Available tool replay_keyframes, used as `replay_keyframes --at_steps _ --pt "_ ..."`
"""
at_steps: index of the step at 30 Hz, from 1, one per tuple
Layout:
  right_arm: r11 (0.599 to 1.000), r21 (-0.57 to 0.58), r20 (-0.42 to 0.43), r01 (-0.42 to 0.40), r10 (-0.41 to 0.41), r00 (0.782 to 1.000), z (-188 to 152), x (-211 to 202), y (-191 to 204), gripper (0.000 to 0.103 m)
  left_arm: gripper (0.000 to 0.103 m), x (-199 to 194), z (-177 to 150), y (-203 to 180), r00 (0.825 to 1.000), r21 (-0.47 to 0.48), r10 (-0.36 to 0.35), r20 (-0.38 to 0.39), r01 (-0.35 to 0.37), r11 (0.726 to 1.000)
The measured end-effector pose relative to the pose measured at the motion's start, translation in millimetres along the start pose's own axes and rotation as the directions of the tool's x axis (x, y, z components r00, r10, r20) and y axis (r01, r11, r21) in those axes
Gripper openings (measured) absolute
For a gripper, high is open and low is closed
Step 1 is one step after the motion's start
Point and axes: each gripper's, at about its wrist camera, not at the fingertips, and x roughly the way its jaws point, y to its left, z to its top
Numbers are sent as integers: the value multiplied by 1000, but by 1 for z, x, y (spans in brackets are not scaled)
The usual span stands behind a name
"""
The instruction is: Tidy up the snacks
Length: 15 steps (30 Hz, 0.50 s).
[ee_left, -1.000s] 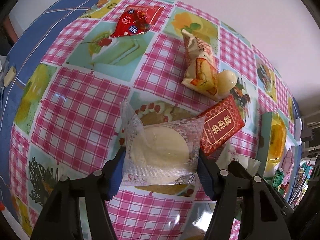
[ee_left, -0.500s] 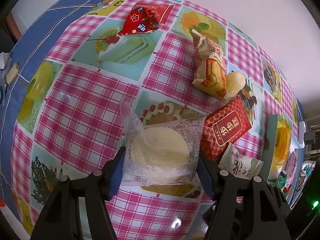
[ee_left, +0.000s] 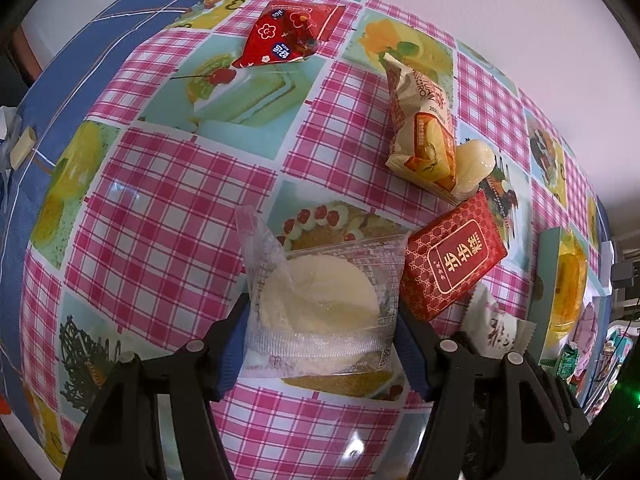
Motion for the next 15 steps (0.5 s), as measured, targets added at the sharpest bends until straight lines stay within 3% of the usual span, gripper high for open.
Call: replay_keyframes --at_steps 7,15 --pt "998 60 -21 -6 7 1000 1 -1 -17 60 67 -2 0 -2 1000 7 5 8 -6 1000" --pt "987 134 -44 -85 91 995 7 -9 -45 60 67 -17 2 -7 999 8 -7 39 7 1000"
